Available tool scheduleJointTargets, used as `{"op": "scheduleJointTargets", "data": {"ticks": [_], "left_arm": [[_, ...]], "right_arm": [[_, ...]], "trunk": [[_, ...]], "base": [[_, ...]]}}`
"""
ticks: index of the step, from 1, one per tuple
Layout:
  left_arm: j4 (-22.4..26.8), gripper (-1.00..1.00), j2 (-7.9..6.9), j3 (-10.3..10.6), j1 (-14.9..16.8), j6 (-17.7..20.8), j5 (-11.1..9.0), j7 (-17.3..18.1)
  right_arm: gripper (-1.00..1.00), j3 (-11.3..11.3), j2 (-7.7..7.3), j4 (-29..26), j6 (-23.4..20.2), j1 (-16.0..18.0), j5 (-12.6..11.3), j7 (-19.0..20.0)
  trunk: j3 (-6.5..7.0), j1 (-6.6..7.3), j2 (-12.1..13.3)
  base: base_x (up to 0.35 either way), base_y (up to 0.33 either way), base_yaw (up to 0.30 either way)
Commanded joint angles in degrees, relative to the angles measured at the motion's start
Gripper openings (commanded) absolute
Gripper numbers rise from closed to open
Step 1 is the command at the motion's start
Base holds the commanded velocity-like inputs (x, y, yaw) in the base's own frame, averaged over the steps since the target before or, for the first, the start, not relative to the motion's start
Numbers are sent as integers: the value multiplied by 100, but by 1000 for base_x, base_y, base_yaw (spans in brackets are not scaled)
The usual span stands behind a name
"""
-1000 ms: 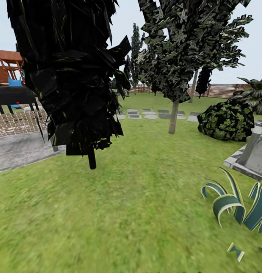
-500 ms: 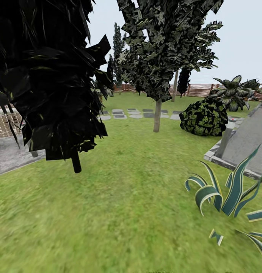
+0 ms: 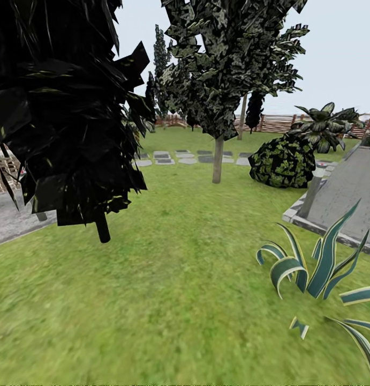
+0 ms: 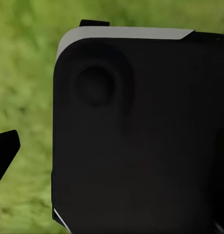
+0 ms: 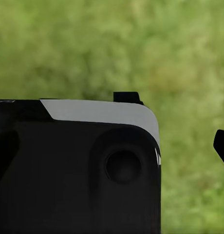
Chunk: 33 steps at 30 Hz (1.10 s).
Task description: Take the three Easter eggs out of the wicker basket on the lawn in the garden, then place them on the lawn next to a single tree (choose any tree) so that all three eggs are next to the same tree and none are left in the basket.
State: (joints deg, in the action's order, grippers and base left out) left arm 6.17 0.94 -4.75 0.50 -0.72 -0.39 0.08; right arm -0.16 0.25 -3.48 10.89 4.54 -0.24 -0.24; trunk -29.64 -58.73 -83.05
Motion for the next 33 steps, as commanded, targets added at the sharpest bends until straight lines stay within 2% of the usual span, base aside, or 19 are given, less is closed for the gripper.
{"op": "scheduleJointTargets", "data": {"ticks": [1,24,33], "left_arm": [[-1,100,3,-44,3,-8,-3,1],[-1,100,3,-44,3,-8,-4,1],[-1,100,3,-44,3,-8,-4,0]], "right_arm": [[100,-2,1,5,19,3,-3,-3],[100,1,1,5,12,3,2,-3],[100,7,1,5,10,3,7,-3]], "trunk": [[-15,0,-3],[-229,0,-3],[-312,0,-3]], "base": [[0,0,0],[0,0,0],[0,0,76]]}}
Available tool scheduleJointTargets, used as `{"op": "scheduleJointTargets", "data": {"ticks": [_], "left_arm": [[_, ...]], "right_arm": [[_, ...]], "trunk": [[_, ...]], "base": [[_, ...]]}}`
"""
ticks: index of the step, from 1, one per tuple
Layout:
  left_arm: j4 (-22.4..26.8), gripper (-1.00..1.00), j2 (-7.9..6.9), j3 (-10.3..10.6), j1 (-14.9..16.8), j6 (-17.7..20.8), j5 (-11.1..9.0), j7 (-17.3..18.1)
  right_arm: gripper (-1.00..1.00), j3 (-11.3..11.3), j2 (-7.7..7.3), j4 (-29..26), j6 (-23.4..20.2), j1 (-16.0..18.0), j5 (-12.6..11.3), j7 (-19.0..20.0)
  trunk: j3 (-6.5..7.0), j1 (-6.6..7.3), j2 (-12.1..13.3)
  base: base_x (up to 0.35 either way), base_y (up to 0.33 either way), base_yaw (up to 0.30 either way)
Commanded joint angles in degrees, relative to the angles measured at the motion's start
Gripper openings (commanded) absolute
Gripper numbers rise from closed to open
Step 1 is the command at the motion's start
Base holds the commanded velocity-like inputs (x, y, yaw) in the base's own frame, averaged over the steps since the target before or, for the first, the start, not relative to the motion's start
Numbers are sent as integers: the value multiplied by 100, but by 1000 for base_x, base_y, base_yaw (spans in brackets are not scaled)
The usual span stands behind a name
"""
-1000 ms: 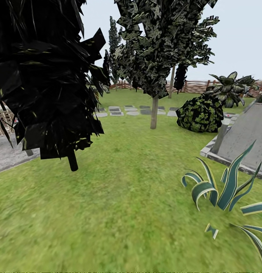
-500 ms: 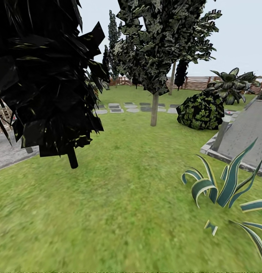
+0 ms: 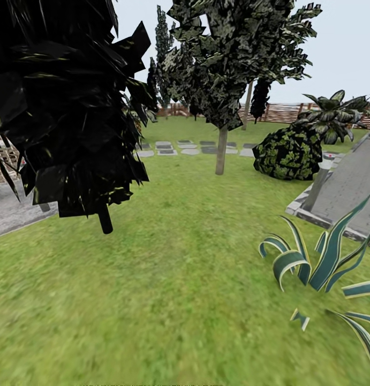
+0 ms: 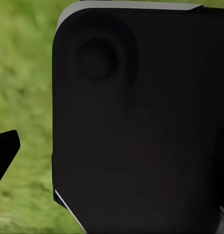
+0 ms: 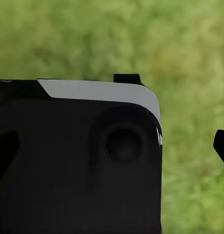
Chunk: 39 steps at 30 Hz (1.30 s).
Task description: Take the three Easter eggs out of the wicker basket on the lawn in the garden, then place them on the lawn next to a single tree (choose any tree) so that all three eggs are next to the same tree and none are left in the basket.
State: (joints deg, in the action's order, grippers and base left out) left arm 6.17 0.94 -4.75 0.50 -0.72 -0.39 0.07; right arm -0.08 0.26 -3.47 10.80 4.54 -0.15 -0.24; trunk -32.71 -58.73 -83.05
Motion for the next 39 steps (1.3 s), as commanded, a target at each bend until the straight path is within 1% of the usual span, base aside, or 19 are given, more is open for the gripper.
{"op": "scheduleJointTargets", "data": {"ticks": [1,26,39], "left_arm": [[-2,100,3,-44,3,-8,-4,1],[-2,100,-1,-49,3,-8,-5,2],[-2,100,-1,-51,3,-8,-5,2]], "right_arm": [[100,-1,1,4,19,3,-2,-2],[100,-1,-1,2,34,3,2,-2],[100,-1,-8,1,41,3,0,8]], "trunk": [[-15,0,-3],[-247,0,-3],[-303,0,-3]], "base": [[0,0,107],[0,0,110],[0,0,34]]}}
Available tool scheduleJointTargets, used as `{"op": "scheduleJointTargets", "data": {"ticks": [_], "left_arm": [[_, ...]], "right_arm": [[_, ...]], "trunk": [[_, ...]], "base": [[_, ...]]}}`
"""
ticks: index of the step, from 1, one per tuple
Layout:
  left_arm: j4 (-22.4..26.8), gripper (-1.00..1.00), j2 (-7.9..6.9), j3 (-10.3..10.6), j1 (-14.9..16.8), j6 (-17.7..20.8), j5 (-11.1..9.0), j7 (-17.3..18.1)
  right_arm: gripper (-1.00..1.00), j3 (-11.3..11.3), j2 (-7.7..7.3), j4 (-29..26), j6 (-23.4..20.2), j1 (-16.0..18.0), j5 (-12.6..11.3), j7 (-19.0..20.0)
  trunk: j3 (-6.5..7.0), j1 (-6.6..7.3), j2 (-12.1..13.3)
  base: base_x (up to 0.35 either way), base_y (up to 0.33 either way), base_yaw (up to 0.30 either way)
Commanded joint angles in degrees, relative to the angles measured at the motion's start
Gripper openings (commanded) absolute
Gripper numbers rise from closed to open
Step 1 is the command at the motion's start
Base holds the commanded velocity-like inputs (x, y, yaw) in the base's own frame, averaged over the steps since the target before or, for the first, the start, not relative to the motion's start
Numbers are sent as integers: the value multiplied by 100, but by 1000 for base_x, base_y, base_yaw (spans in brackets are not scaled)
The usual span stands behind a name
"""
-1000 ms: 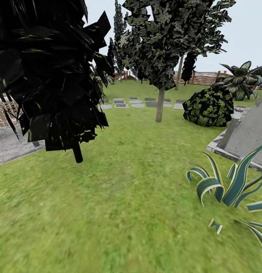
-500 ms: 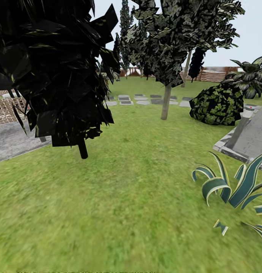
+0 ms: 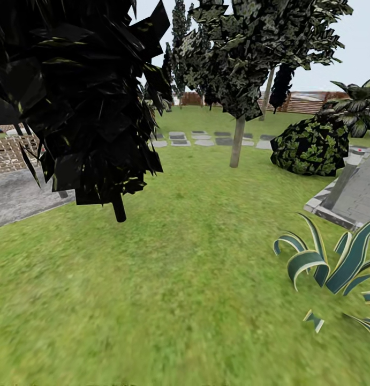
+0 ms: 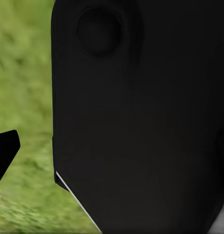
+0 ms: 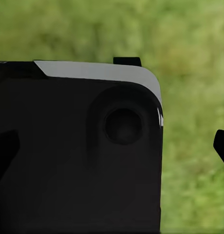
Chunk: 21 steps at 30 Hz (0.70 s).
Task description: Take the three Easter eggs out of the wicker basket on the lawn in the garden, then place them on the lawn next to a single tree (choose any tree) so that all three eggs are next to the same tree and none are left in the basket.
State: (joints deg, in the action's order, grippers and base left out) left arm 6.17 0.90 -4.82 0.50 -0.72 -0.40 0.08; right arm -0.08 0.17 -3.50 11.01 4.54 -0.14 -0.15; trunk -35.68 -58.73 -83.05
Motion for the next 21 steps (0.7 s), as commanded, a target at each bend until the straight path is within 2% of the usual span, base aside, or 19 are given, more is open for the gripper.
{"op": "scheduleJointTargets", "data": {"ticks": [1,14,21], "left_arm": [[-2,100,2,-41,3,-8,-4,1],[-2,100,6,-45,3,-8,-4,1],[-2,100,6,-44,3,-8,-4,1]], "right_arm": [[100,-1,2,6,18,3,-2,-2],[100,-1,7,8,15,3,-3,-3],[100,-1,67,-8,15,3,22,-3]], "trunk": [[-14,1,-2],[-133,1,-2],[-195,1,-2]], "base": [[0,0,70],[0,0,79],[0,0,79]]}}
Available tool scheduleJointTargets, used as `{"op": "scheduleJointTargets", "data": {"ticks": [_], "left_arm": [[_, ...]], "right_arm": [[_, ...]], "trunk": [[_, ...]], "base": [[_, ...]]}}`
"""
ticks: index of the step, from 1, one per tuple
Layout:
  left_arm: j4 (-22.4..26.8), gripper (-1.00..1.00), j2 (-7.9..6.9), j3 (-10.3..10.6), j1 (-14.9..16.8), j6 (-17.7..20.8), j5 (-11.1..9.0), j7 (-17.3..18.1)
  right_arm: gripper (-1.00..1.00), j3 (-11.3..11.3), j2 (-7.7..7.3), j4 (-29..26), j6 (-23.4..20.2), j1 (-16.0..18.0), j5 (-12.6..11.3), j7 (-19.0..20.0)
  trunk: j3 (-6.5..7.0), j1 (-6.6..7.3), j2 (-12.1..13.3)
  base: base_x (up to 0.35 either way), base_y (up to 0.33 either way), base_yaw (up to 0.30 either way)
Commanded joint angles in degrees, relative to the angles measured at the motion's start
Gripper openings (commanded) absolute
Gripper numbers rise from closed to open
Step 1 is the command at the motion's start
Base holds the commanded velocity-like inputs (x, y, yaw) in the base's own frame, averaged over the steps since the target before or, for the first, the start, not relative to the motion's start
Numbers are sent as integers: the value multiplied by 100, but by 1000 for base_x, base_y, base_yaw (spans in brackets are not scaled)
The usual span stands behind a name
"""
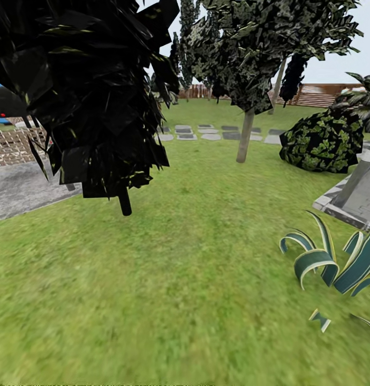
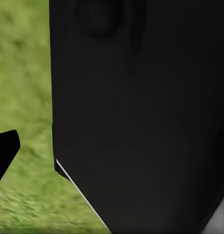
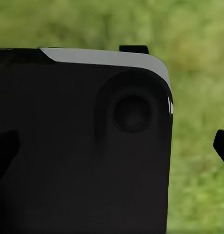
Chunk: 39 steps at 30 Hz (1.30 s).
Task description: Take the three Easter eggs out of the wicker basket on the lawn in the garden, then place them on the lawn next to a single tree (choose any tree) so that all three eggs are next to the same tree and none are left in the basket.
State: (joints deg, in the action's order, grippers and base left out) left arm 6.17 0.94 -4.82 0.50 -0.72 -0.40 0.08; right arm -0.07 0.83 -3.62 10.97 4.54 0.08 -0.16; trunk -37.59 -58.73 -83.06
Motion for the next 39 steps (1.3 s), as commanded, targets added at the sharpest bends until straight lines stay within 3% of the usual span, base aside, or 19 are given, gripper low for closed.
{"op": "scheduleJointTargets", "data": {"ticks": [1,18,39], "left_arm": [[-2,100,1,-44,2,-8,-4,1],[-7,100,4,-33,2,-4,-1,6],[-19,100,3,-28,2,1,4,45]], "right_arm": [[100,-2,2,4,22,3,1,-2],[100,24,-28,19,29,11,28,24],[100,16,-33,11,37,12,5,25]], "trunk": [[-10,1,-2],[-17,1,-2],[-17,1,-2]], "base": [[0,0,50],[16,7,4],[312,32,-28]]}}
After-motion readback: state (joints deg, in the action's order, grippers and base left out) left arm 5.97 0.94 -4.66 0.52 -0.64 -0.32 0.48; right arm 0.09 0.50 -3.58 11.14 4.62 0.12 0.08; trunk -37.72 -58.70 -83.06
